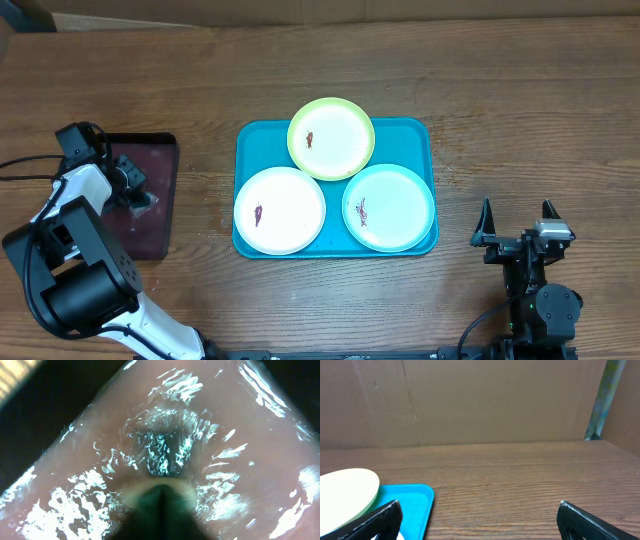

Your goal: Clean dirty plates on tray and stack at the side

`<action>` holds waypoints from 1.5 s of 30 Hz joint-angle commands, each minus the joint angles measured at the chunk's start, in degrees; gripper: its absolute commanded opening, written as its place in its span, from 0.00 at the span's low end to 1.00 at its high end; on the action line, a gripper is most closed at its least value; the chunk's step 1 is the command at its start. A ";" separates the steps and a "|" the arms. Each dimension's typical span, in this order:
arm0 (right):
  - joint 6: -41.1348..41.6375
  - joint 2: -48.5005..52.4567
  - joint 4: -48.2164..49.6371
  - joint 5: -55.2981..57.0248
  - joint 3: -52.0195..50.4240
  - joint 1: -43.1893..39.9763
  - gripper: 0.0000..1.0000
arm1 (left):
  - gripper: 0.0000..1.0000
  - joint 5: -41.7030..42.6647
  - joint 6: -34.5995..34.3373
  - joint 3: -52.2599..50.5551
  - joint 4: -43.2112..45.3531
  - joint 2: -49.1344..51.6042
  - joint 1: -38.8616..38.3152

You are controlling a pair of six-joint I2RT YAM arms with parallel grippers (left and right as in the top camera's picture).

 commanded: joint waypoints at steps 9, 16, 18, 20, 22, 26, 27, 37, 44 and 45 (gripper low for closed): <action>-0.02 -0.46 0.39 -0.09 -0.61 0.33 1.00 | 0.95 5.53 -0.42 -1.20 -12.61 1.60 0.02; -0.02 -0.46 0.39 -0.09 -0.61 0.33 1.00 | 0.05 10.82 -0.66 -1.20 -17.25 1.60 0.02; -0.02 -0.46 0.39 -0.09 -0.61 0.33 1.00 | 0.04 10.82 -0.63 -1.20 -17.59 1.60 0.02; -0.02 -0.48 0.39 -0.09 -0.61 0.33 1.00 | 0.04 10.58 -0.63 -1.20 -17.57 1.60 0.02; -0.02 -0.46 0.39 -0.09 -0.61 0.33 1.00 | 0.35 10.38 -0.59 -1.20 -16.70 1.60 0.02; -0.04 -0.46 0.39 -0.09 -0.61 0.33 1.00 | 1.00 8.83 -0.57 -1.20 -13.51 1.60 0.02; -0.04 -0.48 0.39 -0.09 -0.61 0.33 1.00 | 1.00 8.24 -0.52 -1.20 -12.37 1.60 0.02; -0.04 -0.46 0.39 -0.09 -0.61 0.33 1.00 | 0.83 -0.46 -0.37 -1.20 -2.56 1.60 0.04; -0.02 -0.46 0.39 -0.09 -0.61 0.33 1.00 | 0.38 0.55 -0.39 -1.40 -1.25 1.62 0.07; -0.02 -0.46 0.39 -0.09 -0.61 0.33 1.00 | 0.05 0.50 -0.39 -1.57 -1.25 1.62 0.09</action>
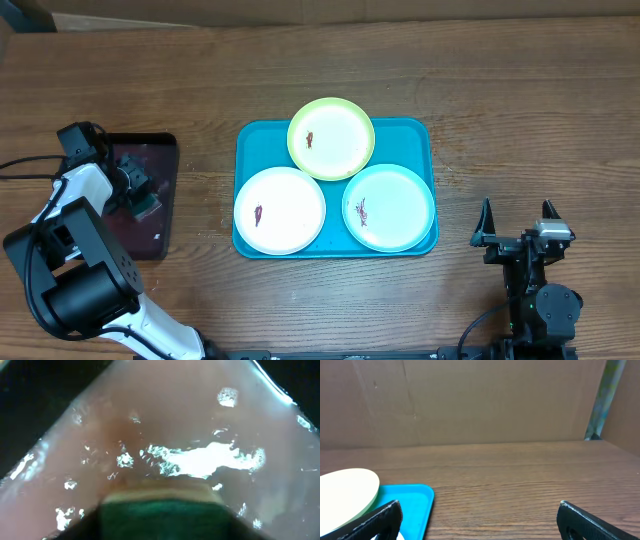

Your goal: Clean dirty plates on tray and stack at the side

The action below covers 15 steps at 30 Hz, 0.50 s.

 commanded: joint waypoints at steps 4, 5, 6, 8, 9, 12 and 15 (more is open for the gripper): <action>-0.02 -0.46 0.37 -0.09 -0.61 0.33 1.00 | 0.04 0.02 -0.22 -2.40 -0.39 2.03 0.33; -0.04 -0.46 0.37 -0.09 -0.61 0.33 1.00 | 0.18 0.09 -0.24 -2.47 -0.94 2.03 0.33; -0.02 -0.48 0.37 -0.09 -0.61 0.33 1.00 | 0.51 0.13 -0.26 -2.47 -1.73 2.03 0.33; -0.02 -0.48 0.37 -0.09 -0.61 0.33 1.00 | 1.00 0.61 -0.24 -2.47 -3.48 2.03 0.33; -0.04 -0.46 0.37 -0.09 -0.61 0.33 1.00 | 1.00 1.27 -0.26 -2.47 -4.50 2.03 0.33; -0.02 -0.46 0.37 -0.09 -0.59 0.33 1.00 | 1.00 4.07 -0.24 -2.47 -7.63 2.03 0.33; -0.02 -0.48 0.37 -0.07 -0.61 0.33 1.00 | 1.00 6.99 -0.26 -2.47 -11.37 2.03 0.33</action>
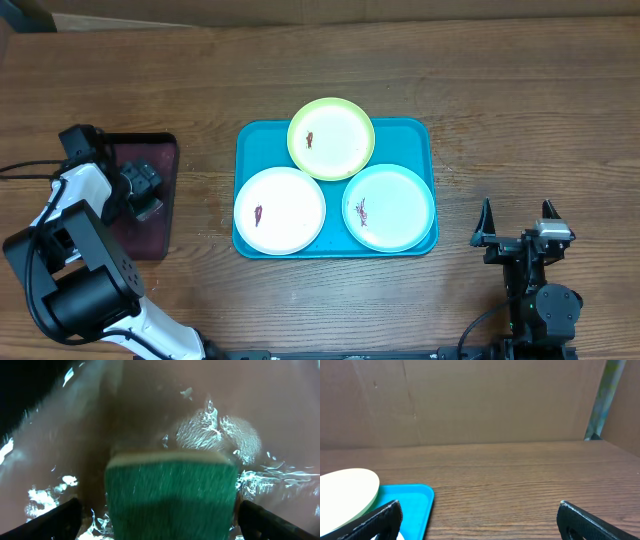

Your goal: Clean dirty plates on tray and stack at the side

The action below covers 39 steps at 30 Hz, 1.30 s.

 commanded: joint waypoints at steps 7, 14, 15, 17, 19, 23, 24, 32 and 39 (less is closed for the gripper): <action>-0.04 -0.48 0.37 -0.07 -0.61 0.33 1.00 | 0.48 8.46 -0.74 -2.71 -8.98 2.93 0.22; -0.04 -0.46 0.37 -0.07 -0.61 0.33 1.00 | 0.04 11.02 -0.87 -2.71 -8.83 2.93 0.22; -0.04 -0.46 0.37 -0.07 -0.61 0.33 1.00 | 0.10 10.97 -0.85 -2.71 -8.55 2.93 0.22; -0.04 -0.48 0.37 -0.07 -0.61 0.33 1.00 | 0.72 10.82 -0.83 -2.71 -7.30 2.93 0.22; -0.04 -0.48 0.37 -0.07 -0.61 0.33 1.00 | 1.00 10.12 -0.59 -2.71 -5.66 2.93 0.26; -0.04 -0.48 0.37 -0.07 -0.61 0.33 1.00 | 1.00 5.97 -0.61 -2.71 -2.01 2.93 0.26; -0.04 -0.48 0.37 -0.07 -0.61 0.33 1.00 | 1.00 4.96 -0.61 -2.71 -0.96 2.93 0.26; -0.04 -0.46 0.37 -0.07 -0.59 0.33 1.00 | 0.30 1.11 -0.63 -2.71 4.57 2.93 0.26; -0.04 -0.48 0.37 -0.07 -0.61 0.33 1.00 | 0.16 -1.75 -0.61 -2.71 5.27 2.93 0.31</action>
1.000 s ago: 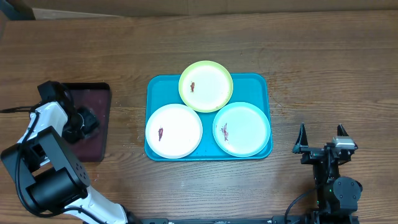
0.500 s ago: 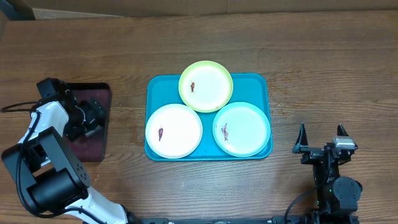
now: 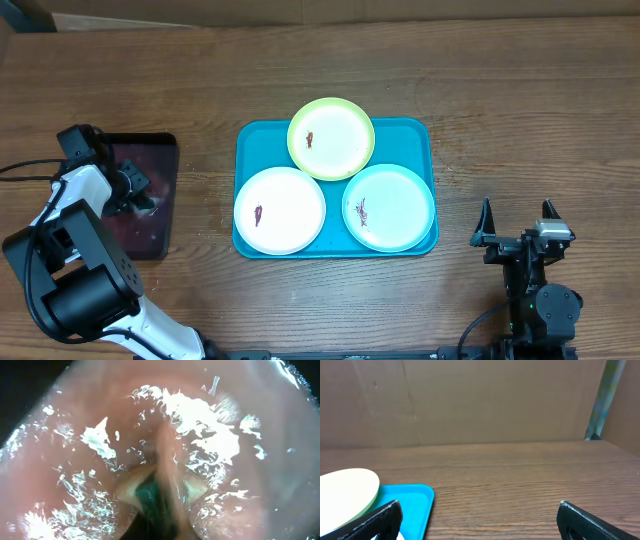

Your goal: Clean dirty plates on tray and stack at the side

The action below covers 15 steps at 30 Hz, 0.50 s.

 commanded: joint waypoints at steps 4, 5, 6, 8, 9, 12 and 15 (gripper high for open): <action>-0.02 -0.46 0.42 -0.07 -0.59 0.33 1.00 | 1.00 -4.81 -0.28 -2.01 -1.62 2.69 0.55; -0.02 -0.46 0.42 -0.07 -0.61 0.33 1.00 | 1.00 -4.76 -0.31 -2.01 -2.54 2.69 0.68; -0.02 -0.46 0.42 -0.07 -0.61 0.33 1.00 | 1.00 -4.48 -0.35 -2.01 -3.52 2.69 0.76; -0.02 -0.48 0.42 -0.07 -0.61 0.33 1.00 | 1.00 -3.10 -0.35 -2.01 -5.53 2.69 0.79; -0.02 -0.46 0.42 -0.07 -0.61 0.33 1.00 | 1.00 -1.73 -0.35 -2.01 -6.62 2.69 0.79; -0.04 -0.46 0.42 -0.07 -0.61 0.33 1.00 | 0.97 6.29 -0.55 -2.01 -9.68 2.69 0.79; -0.02 -0.48 0.42 -0.07 -0.61 0.33 1.00 | 0.80 12.26 -0.55 -2.01 -11.37 2.69 0.79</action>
